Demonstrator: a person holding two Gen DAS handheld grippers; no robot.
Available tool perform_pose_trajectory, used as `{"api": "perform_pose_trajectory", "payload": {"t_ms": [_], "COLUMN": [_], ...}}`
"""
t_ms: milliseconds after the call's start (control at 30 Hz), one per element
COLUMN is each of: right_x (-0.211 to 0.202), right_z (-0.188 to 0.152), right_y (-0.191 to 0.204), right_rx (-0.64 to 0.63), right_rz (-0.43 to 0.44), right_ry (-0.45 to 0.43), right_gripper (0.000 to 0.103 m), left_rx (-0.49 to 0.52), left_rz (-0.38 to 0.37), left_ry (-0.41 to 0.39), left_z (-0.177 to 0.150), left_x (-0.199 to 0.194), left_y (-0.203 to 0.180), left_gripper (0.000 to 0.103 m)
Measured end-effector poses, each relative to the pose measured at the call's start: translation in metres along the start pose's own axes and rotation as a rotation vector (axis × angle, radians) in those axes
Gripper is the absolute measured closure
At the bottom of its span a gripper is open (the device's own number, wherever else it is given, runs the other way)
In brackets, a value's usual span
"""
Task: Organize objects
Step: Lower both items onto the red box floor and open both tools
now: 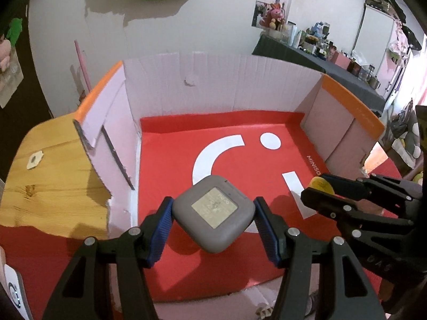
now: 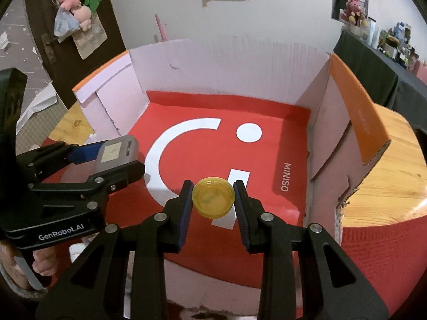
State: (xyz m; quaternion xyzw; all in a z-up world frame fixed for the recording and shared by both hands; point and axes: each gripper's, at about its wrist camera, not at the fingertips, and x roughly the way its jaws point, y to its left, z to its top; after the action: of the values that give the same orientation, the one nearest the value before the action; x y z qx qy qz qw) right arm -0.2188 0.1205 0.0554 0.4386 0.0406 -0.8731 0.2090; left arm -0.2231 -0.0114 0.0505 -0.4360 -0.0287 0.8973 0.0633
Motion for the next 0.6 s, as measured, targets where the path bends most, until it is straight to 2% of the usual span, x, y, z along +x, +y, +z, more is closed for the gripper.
{"api": "perform_pose_trajectory", "payload": {"t_ms": [267,500,600], "right_x": [0.009,0.014,0.017], "right_z": [-0.003,-0.007,-0.008], "right_y": [-0.004,-0.006,-0.008], "right_rx": [0.003,0.008,0.013], "right_rz": [-0.019,-0.021,-0.018], "right_ry": [0.028,0.053,0.062], "right_gripper": [0.074,0.074,0.074], "left_rx": [0.011,0.004,0.011], "left_rz": [0.007,-0.035,-0.024], "left_ry": [0.026,0.077,0.076], "left_z": [-0.003,-0.007,-0.009], "left_x": [0.007,0.019,0.021], "left_y": [0.0,-0.002,-0.003], "left_gripper": [0.041,0.041,0.041]}}
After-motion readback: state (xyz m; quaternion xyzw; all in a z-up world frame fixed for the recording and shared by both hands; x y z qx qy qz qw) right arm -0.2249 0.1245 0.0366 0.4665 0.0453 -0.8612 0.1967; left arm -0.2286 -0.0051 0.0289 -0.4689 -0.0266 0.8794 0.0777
